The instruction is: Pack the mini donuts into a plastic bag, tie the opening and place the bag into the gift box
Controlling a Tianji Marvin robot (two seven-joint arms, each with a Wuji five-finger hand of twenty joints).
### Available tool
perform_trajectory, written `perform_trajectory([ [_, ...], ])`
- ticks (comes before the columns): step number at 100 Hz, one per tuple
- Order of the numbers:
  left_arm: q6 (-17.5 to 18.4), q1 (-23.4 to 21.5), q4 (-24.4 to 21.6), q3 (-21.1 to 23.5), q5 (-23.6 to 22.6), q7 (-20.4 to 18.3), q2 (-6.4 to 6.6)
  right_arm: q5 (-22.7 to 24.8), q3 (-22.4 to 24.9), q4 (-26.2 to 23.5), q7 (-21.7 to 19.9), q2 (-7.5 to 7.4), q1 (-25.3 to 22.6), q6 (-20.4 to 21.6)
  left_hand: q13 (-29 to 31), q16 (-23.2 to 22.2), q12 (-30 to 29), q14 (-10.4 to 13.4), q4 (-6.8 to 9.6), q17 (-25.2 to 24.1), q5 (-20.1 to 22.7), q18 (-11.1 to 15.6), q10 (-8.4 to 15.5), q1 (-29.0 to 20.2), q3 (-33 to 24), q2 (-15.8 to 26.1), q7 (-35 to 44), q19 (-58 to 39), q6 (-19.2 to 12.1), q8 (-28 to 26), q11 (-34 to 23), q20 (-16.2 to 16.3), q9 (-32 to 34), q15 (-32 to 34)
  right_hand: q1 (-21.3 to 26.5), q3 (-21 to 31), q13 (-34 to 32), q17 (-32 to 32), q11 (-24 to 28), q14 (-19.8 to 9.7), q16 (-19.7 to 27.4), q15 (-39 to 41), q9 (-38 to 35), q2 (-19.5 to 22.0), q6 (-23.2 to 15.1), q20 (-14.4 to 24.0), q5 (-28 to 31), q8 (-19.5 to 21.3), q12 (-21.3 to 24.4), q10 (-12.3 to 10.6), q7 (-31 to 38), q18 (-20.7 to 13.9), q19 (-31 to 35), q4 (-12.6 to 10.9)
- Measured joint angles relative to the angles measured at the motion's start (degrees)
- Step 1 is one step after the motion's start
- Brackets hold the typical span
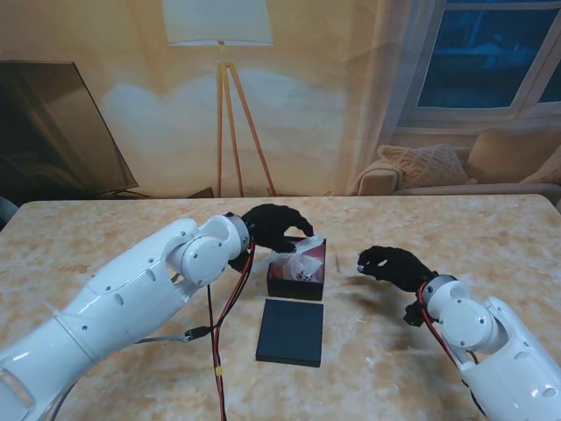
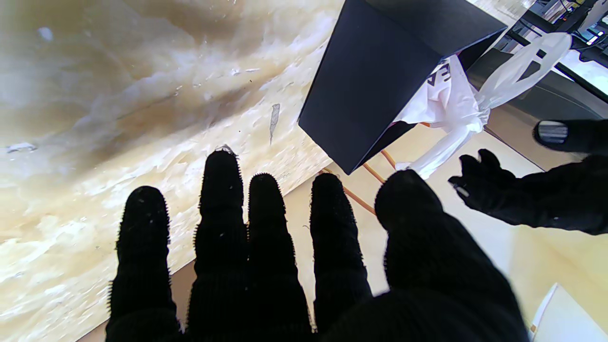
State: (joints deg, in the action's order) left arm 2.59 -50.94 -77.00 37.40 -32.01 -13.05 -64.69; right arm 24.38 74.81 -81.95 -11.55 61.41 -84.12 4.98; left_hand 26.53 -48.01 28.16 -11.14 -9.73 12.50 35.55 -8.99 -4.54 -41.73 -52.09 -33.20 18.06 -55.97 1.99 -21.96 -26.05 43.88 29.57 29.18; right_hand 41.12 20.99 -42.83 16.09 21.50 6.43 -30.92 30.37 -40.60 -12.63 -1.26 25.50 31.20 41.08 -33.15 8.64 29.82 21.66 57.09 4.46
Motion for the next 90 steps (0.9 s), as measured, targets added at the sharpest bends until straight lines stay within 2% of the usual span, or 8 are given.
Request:
perform_trajectory([
  [8,2.9,-0.4,-0.4,0.3,-2.4,-0.8,0.69,0.1,0.1,0.0,0.0,0.00,-0.1,0.0,1.5,0.7,-0.3,1.5,0.00,1.4,-0.1,0.9,0.6,-1.0,-1.9,-1.5,4.4,-0.6,-1.3,0.2,-0.3,-1.2,0.5,0.4,0.0,0.0,0.0,0.0,0.0,0.0,0.0,0.0,0.0,0.0,0.0,0.0,0.0,0.0,0.0,0.0,0.0,0.0,0.0,0.0],
  [14,4.4,-0.5,-0.4,0.5,-2.5,-1.8,1.17,0.1,0.2,0.0,0.0,0.00,-0.2,0.0,1.5,1.3,-0.9,1.8,0.00,1.5,0.0,1.1,0.7,-1.1,-2.5,-2.9,6.3,-0.7,-1.7,0.2,-0.2,-1.5,0.5,-0.2,0.0,0.0,0.0,0.0,0.0,0.0,0.0,0.0,0.0,0.0,0.0,0.0,0.0,0.0,0.0,0.0,0.0,0.0,0.0,0.0],
  [26,4.5,-0.6,-0.3,0.7,-1.7,-2.8,1.73,0.3,0.3,-0.1,0.1,0.00,-0.3,0.1,1.5,2.2,-1.9,1.8,0.00,1.3,0.0,1.2,0.7,-1.1,-3.0,-3.5,6.6,0.0,-0.2,0.9,0.3,-2.9,0.5,-2.0,0.0,0.0,0.0,0.0,0.0,0.0,0.0,0.0,0.0,0.0,0.0,0.0,0.0,0.0,0.0,0.0,0.0,0.0,0.0,0.0],
  [46,3.8,0.8,1.9,-1.4,1.0,-3.3,1.74,0.3,0.3,-0.1,0.1,-0.01,-0.4,0.2,1.4,4.2,-3.7,1.8,0.00,1.1,-0.1,1.2,0.7,-1.1,-3.0,-3.5,4.0,0.7,2.7,3.2,1.7,-3.6,0.5,-3.8,0.0,0.1,0.0,0.0,0.0,0.0,0.0,0.1,0.0,0.0,0.0,0.0,0.0,0.0,0.0,0.0,0.0,0.0,0.0,0.0],
  [64,2.8,2.7,3.9,-4.2,3.1,-3.5,1.19,0.3,0.3,-0.1,0.1,-0.01,-0.3,0.2,1.5,4.7,-4.4,1.8,0.00,1.1,0.8,1.2,0.6,-1.2,-3.0,-3.5,3.1,0.7,3.5,3.7,1.7,-4.2,0.5,-3.8,0.0,0.1,0.0,0.0,0.0,0.0,-0.1,0.1,0.0,0.0,0.0,0.0,0.0,0.0,0.0,0.0,0.0,0.0,0.0,0.0],
  [69,2.6,3.5,4.6,-5.4,4.0,-3.6,0.95,0.3,0.3,0.0,0.1,-0.01,-0.3,0.2,1.5,4.7,-4.4,1.8,0.00,1.4,0.8,1.2,0.5,-2.5,-3.0,-3.4,2.7,0.7,3.7,3.7,1.7,-4.2,0.5,-3.8,0.0,0.1,0.0,0.0,0.0,0.0,-0.1,0.2,0.0,0.0,0.0,0.0,0.0,0.0,0.0,0.0,0.0,0.0,0.0,0.0],
  [82,2.0,5.5,6.8,-8.4,5.9,-3.6,-0.14,0.3,0.3,0.0,0.1,-0.01,-0.4,0.2,2.5,3.2,-4.4,1.8,0.00,3.9,2.2,3.2,-0.1,-4.7,-3.0,-3.4,2.7,-0.2,3.8,3.7,1.7,-4.2,0.5,-1.0,0.0,0.1,0.0,0.0,0.0,0.0,-0.1,0.3,0.0,0.0,0.0,0.0,0.0,0.0,-0.1,-0.1,0.0,0.0,0.0,0.0],
  [90,1.6,6.1,8.0,-9.5,6.5,-2.6,-1.11,0.4,0.4,0.0,0.1,-0.01,-0.4,0.3,5.1,1.5,-4.3,2.4,0.00,6.8,2.9,4.1,-0.5,-5.7,-3.0,-3.4,2.8,-1.5,4.0,3.5,0.3,-4.2,1.9,1.4,0.0,0.1,0.0,0.1,0.0,0.0,-0.1,0.7,0.0,0.0,0.0,0.0,0.0,0.0,-0.1,-0.1,0.0,0.0,0.0,0.0],
])
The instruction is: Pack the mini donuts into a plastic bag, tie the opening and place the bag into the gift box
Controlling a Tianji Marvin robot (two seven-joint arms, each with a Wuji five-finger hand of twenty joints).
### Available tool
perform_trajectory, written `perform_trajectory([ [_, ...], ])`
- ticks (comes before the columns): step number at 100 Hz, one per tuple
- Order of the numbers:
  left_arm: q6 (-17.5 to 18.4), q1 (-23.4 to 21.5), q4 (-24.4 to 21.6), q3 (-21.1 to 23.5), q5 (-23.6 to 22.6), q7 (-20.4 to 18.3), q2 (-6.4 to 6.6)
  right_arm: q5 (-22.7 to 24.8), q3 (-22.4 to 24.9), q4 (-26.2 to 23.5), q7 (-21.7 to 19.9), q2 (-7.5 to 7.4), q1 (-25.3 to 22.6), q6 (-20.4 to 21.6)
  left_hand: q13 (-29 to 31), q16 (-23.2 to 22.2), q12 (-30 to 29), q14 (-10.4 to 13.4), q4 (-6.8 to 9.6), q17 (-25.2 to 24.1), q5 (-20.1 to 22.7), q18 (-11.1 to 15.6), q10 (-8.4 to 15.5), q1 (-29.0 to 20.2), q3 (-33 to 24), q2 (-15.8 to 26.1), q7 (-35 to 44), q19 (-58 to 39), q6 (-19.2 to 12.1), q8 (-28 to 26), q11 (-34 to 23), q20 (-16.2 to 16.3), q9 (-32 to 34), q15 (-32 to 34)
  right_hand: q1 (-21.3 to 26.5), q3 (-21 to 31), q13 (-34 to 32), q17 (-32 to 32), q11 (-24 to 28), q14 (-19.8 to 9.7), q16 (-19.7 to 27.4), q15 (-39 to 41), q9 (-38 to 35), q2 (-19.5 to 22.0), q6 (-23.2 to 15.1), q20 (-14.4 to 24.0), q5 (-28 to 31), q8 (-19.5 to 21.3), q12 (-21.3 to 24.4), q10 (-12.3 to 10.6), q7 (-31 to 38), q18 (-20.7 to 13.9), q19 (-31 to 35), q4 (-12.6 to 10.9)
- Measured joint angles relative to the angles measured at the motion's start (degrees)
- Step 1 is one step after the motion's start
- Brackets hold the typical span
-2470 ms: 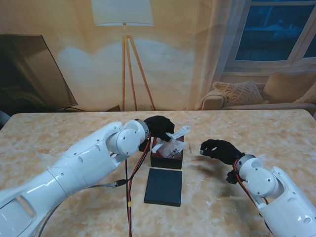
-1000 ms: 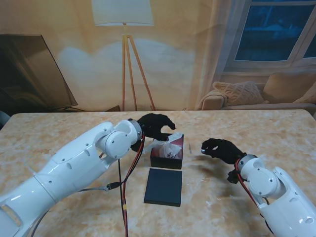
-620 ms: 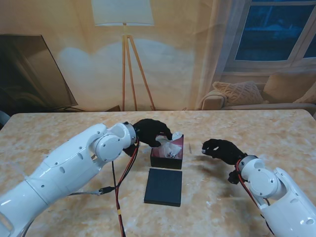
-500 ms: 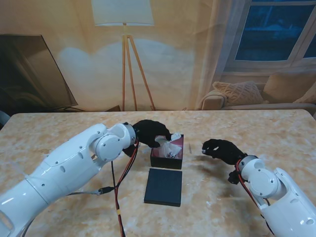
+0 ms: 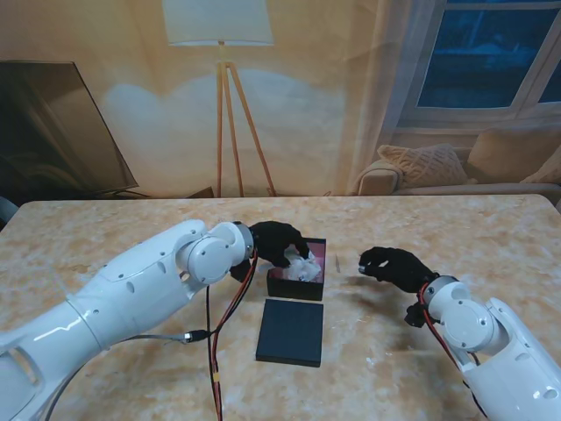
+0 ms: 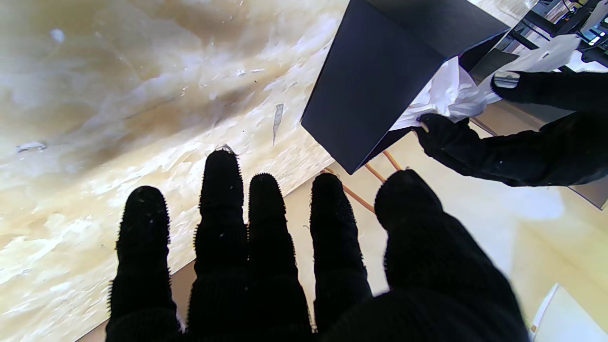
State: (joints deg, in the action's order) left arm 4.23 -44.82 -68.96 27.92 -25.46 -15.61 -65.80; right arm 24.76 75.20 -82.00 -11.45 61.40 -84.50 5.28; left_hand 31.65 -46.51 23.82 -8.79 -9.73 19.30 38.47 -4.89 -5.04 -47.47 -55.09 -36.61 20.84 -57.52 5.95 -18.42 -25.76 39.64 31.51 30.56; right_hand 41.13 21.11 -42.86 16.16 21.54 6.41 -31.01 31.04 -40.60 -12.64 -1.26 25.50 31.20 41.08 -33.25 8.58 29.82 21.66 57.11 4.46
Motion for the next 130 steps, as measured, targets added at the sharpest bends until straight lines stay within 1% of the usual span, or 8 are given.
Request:
perform_trajectory([
  [22,-1.7,1.1,1.3,-2.0,2.7,1.3,-2.10,0.1,0.2,0.0,0.0,0.00,-0.1,0.0,4.2,-3.5,0.2,0.9,0.00,5.4,1.6,1.2,-1.1,-1.7,-0.7,-0.1,3.4,-1.7,0.2,-0.5,-1.5,-0.1,2.9,2.9,0.0,0.0,0.0,0.0,0.0,0.0,0.0,0.0,0.0,-0.2,0.0,0.0,0.0,0.0,0.0,0.0,0.0,0.0,0.0,0.0],
  [37,-4.7,1.3,2.6,-2.8,3.8,2.7,-3.71,0.1,0.3,-0.1,0.0,-0.01,-0.2,0.1,8.3,-11.2,0.8,1.4,-3.78,8.7,3.5,1.3,-1.1,-5.2,0.3,-1.6,6.9,-3.6,-0.8,-1.4,-3.0,-0.6,5.7,2.9,0.0,0.4,0.0,0.0,0.0,0.0,0.0,0.0,0.0,-0.2,0.0,0.0,0.0,0.0,0.0,0.0,0.0,0.0,0.0,0.0],
  [51,-5.1,1.5,4.4,-3.4,5.2,3.6,-5.01,0.2,0.4,-0.1,0.0,-0.01,-0.3,0.2,10.5,-14.1,1.4,1.7,-4.23,10.5,3.6,1.5,-1.1,-6.0,1.6,-1.6,10.8,-5.0,-2.0,-3.4,-3.7,-1.6,7.0,2.7,0.0,0.6,0.0,0.0,0.0,0.0,0.0,0.0,0.0,-0.2,0.0,0.0,0.0,0.0,0.0,0.0,0.0,0.0,0.0,0.0],
  [60,-5.7,1.5,4.8,-3.5,5.2,4.1,-5.43,0.2,0.4,-0.1,0.0,-0.01,-0.3,0.3,10.8,-13.6,1.4,1.8,-4.23,10.5,3.6,1.5,-1.1,-5.5,1.4,-1.5,12.1,-4.4,-2.1,-3.6,-3.7,-2.3,7.0,2.5,0.0,0.6,0.0,0.0,0.0,0.0,0.0,0.0,0.0,-0.2,0.0,0.0,0.0,0.0,0.0,0.0,0.0,0.0,0.0,0.0],
  [69,-5.9,1.3,4.7,-3.2,5.2,4.2,-5.50,0.2,0.4,-0.1,0.0,-0.02,-0.3,0.3,5.9,-3.1,1.4,0.6,-2.27,5.2,3.6,0.3,-1.4,-2.5,0.8,0.1,12.2,-0.7,-1.8,-3.6,-3.3,-2.9,6.1,0.6,0.0,0.6,0.0,0.0,0.0,0.0,0.0,0.0,0.0,-0.2,0.0,0.0,0.0,0.0,0.0,0.0,0.0,0.0,0.0,0.0],
  [97,-6.0,-4.1,-6.9,5.5,2.5,-0.4,-0.95,0.2,0.4,0.0,0.0,-0.03,-0.2,0.3,-7.3,4.8,-0.8,-5.2,0.01,-8.4,0.4,-5.1,-8.1,6.1,4.5,5.1,2.8,4.7,0.6,-3.5,4.4,-4.4,-3.0,-6.6,0.0,0.6,-0.5,0.0,0.0,0.0,0.0,0.1,0.0,-0.2,0.0,0.0,0.0,0.0,0.0,0.0,0.0,0.0,0.0,0.0],
  [123,-4.1,-9.0,-13.6,11.9,-6.2,-1.4,2.14,0.1,0.4,0.1,-0.1,-0.04,-0.2,0.5,-0.1,-2.8,4.9,-5.8,-0.02,-1.7,2.7,-5.1,-8.1,5.7,5.1,5.1,4.4,-3.7,1.8,-7.2,-1.1,-0.2,3.2,4.7,0.0,0.6,-0.5,0.0,0.0,0.0,0.0,0.1,0.0,-0.2,-0.5,0.0,0.0,0.0,0.0,0.0,0.0,0.0,0.0,0.0],
  [130,-4.1,-10.0,-14.7,13.8,-6.1,-4.2,2.77,0.1,0.5,0.1,0.0,-0.04,-0.3,0.6,3.4,-6.2,7.5,-5.7,-2.31,1.0,3.2,-5.3,-7.9,4.1,7.9,5.0,8.8,-7.4,1.4,-11.3,-3.8,2.2,5.9,8.2,0.0,0.6,-0.5,0.0,0.0,0.0,0.0,0.1,0.0,-0.2,-0.5,0.0,0.0,0.0,0.0,0.0,0.0,0.0,0.0,0.0],
])
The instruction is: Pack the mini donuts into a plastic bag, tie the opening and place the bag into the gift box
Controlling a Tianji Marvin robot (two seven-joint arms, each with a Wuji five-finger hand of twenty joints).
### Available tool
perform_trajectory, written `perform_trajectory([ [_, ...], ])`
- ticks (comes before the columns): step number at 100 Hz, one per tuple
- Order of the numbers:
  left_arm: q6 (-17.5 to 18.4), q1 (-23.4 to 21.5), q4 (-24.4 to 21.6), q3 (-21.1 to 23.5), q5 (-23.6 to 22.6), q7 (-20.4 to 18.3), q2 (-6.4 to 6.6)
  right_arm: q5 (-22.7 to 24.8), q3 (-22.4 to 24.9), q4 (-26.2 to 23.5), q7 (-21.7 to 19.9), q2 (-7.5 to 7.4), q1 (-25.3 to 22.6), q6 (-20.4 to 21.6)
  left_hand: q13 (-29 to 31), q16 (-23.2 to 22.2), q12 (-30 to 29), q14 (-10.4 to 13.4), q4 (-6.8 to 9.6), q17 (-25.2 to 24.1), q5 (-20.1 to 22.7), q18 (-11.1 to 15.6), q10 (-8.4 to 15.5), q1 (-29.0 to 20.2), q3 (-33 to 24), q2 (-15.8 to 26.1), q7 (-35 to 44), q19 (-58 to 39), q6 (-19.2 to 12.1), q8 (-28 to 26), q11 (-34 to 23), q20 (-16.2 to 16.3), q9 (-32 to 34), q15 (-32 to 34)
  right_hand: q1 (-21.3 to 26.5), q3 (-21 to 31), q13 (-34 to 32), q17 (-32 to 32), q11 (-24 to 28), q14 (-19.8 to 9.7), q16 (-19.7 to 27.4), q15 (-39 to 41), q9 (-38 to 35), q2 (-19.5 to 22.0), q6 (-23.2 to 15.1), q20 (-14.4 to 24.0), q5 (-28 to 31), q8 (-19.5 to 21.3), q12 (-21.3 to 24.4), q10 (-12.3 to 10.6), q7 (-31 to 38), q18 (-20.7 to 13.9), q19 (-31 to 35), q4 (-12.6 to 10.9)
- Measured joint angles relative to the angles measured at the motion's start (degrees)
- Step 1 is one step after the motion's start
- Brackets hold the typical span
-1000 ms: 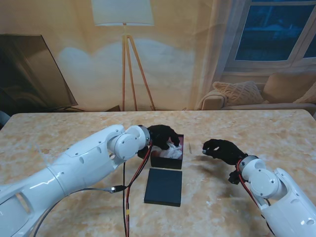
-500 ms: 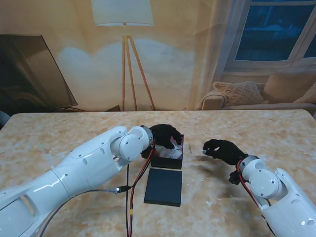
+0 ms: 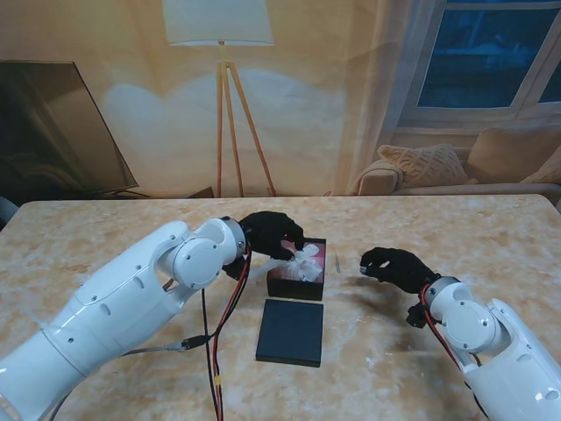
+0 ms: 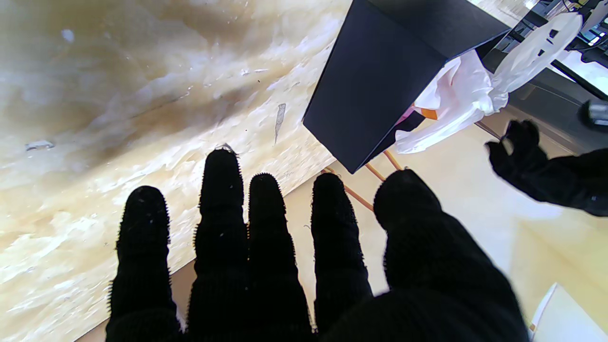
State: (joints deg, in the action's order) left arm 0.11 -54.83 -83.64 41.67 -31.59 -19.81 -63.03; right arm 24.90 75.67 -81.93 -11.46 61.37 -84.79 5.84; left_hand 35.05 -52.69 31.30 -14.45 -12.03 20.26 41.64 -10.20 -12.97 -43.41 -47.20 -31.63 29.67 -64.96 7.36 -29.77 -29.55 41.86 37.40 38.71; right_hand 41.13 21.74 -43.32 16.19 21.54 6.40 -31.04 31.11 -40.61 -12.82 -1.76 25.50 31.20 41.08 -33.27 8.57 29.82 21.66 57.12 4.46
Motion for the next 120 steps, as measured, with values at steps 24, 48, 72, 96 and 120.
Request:
perform_trajectory([
  [24,1.9,-3.7,-1.3,4.1,-1.6,-0.6,1.68,0.1,0.2,-0.1,0.2,0.00,-0.2,0.0,4.1,-4.3,3.8,0.6,-1.44,2.3,0.4,-0.1,1.9,-4.5,9.0,-1.3,12.3,-3.7,-2.6,-2.3,-2.8,3.4,3.9,2.9,0.0,0.0,0.0,0.0,0.0,0.0,0.0,0.0,0.0,0.0,0.0,0.0,0.0,0.0,0.0,0.0,0.0,0.0,0.0,0.0],
  [48,2.2,-3.1,-0.8,3.0,3.0,-3.8,2.62,0.1,0.2,-0.1,0.2,0.00,-0.2,0.0,5.3,-4.4,4.4,0.5,-1.44,2.5,3.1,-0.7,2.0,-5.8,14.2,0.1,15.4,-4.1,-4.6,2.4,-2.4,4.0,6.2,2.6,0.0,0.0,0.0,0.0,0.0,0.0,0.0,0.0,0.0,0.0,0.0,0.0,0.0,0.0,0.0,0.0,0.0,0.0,0.0,0.0],
  [72,0.1,-0.4,1.8,-0.5,7.2,-3.8,2.06,0.1,0.2,0.0,0.2,0.00,-0.2,0.0,7.1,0.3,-1.2,0.5,-1.44,5.1,6.0,-0.8,2.8,-6.7,12.5,0.1,7.0,-1.1,-1.7,7.3,0.5,1.7,7.5,-1.4,0.0,0.0,0.0,0.0,0.0,0.0,0.0,0.0,0.0,0.0,0.0,0.0,0.0,-0.3,0.0,0.0,0.0,0.0,0.0,0.0],
  [96,-1.8,1.5,2.9,-2.9,9.3,-3.7,1.03,0.1,0.2,0.0,0.3,0.01,-0.2,0.0,7.1,3.2,-3.4,0.5,-1.44,5.7,6.8,-0.7,2.1,-7.2,10.5,0.1,1.1,1.7,0.3,7.9,2.1,-1.4,7.5,-3.9,0.0,0.0,0.0,0.0,0.0,0.0,0.0,0.0,0.0,0.0,0.0,0.0,0.0,-0.6,0.0,0.0,0.0,0.0,0.1,0.0],
  [120,-2.5,3.1,3.8,-5.0,11.2,-3.0,0.18,0.1,0.2,0.0,0.4,0.01,-0.2,0.0,5.4,4.6,-4.7,0.5,-1.44,4.6,6.8,-0.7,1.9,-7.2,9.0,0.8,-3.3,3.6,1.4,7.7,3.9,-2.6,6.6,-4.7,0.0,0.0,0.0,0.0,0.0,0.0,0.0,0.0,0.0,0.0,0.0,0.0,0.7,-0.7,0.0,0.0,0.0,0.0,0.1,0.0],
])
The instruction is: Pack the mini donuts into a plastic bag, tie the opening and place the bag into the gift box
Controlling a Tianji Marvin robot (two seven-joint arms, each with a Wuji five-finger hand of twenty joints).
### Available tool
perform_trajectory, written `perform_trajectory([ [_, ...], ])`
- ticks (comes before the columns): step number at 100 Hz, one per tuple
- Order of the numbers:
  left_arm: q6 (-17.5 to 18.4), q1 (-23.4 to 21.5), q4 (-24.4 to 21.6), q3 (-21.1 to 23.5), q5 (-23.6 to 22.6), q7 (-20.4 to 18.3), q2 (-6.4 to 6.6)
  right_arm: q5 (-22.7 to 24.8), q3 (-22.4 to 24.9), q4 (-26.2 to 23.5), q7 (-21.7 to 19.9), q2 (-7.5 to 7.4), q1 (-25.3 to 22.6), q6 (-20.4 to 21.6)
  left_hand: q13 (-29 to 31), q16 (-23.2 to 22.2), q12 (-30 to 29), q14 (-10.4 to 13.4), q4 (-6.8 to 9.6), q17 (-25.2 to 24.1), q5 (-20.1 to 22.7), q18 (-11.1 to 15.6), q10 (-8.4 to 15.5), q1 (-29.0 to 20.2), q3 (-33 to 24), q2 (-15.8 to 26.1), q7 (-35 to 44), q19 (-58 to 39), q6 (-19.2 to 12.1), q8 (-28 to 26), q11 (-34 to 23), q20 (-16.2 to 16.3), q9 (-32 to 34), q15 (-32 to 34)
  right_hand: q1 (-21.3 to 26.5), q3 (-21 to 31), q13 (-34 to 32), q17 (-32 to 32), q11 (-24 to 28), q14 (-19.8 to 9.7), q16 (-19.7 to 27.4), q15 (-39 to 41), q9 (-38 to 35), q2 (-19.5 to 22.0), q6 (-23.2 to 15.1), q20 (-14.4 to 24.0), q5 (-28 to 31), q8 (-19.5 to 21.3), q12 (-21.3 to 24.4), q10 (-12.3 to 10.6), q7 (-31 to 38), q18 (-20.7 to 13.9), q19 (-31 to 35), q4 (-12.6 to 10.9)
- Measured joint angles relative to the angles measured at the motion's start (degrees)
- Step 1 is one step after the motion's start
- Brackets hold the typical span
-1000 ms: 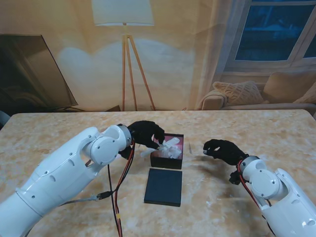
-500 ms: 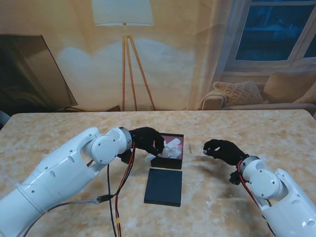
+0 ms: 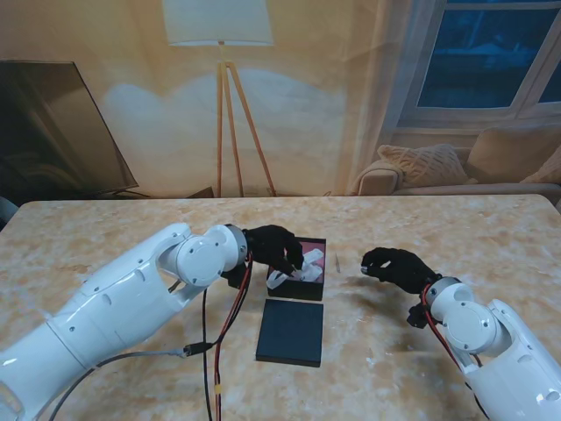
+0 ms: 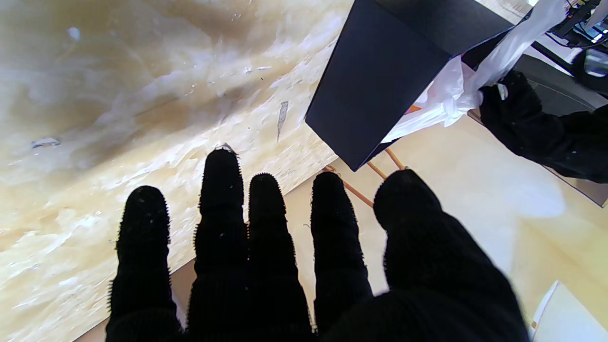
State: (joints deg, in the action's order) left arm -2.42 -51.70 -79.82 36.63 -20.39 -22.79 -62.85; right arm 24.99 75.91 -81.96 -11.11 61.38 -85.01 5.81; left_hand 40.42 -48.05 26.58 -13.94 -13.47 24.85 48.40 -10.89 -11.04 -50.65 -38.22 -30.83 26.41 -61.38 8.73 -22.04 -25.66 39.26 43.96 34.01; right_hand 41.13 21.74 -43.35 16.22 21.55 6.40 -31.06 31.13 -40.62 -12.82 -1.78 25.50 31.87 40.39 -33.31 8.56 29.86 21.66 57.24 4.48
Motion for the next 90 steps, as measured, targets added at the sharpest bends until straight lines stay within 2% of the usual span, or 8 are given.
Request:
perform_trajectory([
  [30,-1.3,2.4,2.9,-2.8,3.1,0.5,-1.39,0.0,0.1,0.0,0.1,0.00,-0.1,0.0,-1.9,3.4,-2.2,0.0,0.18,-1.0,0.0,0.2,-0.7,0.0,-0.2,2.2,-4.5,3.8,1.8,0.0,1.6,-3.4,-2.7,-3.6,0.0,0.0,0.0,0.0,0.0,0.0,0.0,0.0,0.0,0.0,0.0,0.0,0.0,0.0,0.0,0.0,-0.1,0.0,0.0,0.0],
  [52,-2.6,3.7,5.4,-4.3,5.7,0.7,-2.58,0.0,0.2,-0.1,0.1,0.00,-0.1,0.0,-2.9,8.5,-4.2,-0.1,0.76,-1.0,-0.1,0.2,-1.7,0.0,-1.6,3.0,-8.2,6.7,3.0,0.0,2.7,-9.9,-4.2,-6.7,0.0,0.0,0.0,0.0,0.0,0.0,0.0,0.0,0.0,0.0,0.0,0.0,0.0,0.0,0.0,0.0,-0.1,0.0,0.0,0.0],
  [55,-2.7,3.8,5.7,-4.5,5.9,0.8,-2.74,0.0,0.2,-0.1,0.1,0.00,-0.1,0.0,-3.4,9.2,-4.4,-0.1,1.30,-1.0,-0.1,0.2,-2.0,0.0,-1.6,3.7,-8.6,6.9,3.2,0.0,2.7,-10.7,-4.6,-7.4,0.0,0.0,0.0,0.0,0.0,0.0,0.0,0.0,0.0,0.0,0.0,0.0,0.0,0.0,0.0,0.0,-0.1,0.0,0.0,0.0],
  [90,-4.2,4.1,7.1,-4.7,6.9,2.2,-3.82,-0.2,0.2,-0.1,0.0,0.00,-0.1,0.0,-5.4,12.7,-5.7,-0.2,1.32,-2.5,-1.0,0.2,-2.7,-2.8,-1.5,7.2,-10.0,7.3,3.6,0.0,3.5,-13.0,-6.8,-9.5,0.0,-0.7,-0.1,0.0,0.0,0.0,0.0,0.0,0.0,0.0,0.0,0.0,0.0,-0.1,0.0,0.0,-0.1,0.0,0.0,0.0],
])
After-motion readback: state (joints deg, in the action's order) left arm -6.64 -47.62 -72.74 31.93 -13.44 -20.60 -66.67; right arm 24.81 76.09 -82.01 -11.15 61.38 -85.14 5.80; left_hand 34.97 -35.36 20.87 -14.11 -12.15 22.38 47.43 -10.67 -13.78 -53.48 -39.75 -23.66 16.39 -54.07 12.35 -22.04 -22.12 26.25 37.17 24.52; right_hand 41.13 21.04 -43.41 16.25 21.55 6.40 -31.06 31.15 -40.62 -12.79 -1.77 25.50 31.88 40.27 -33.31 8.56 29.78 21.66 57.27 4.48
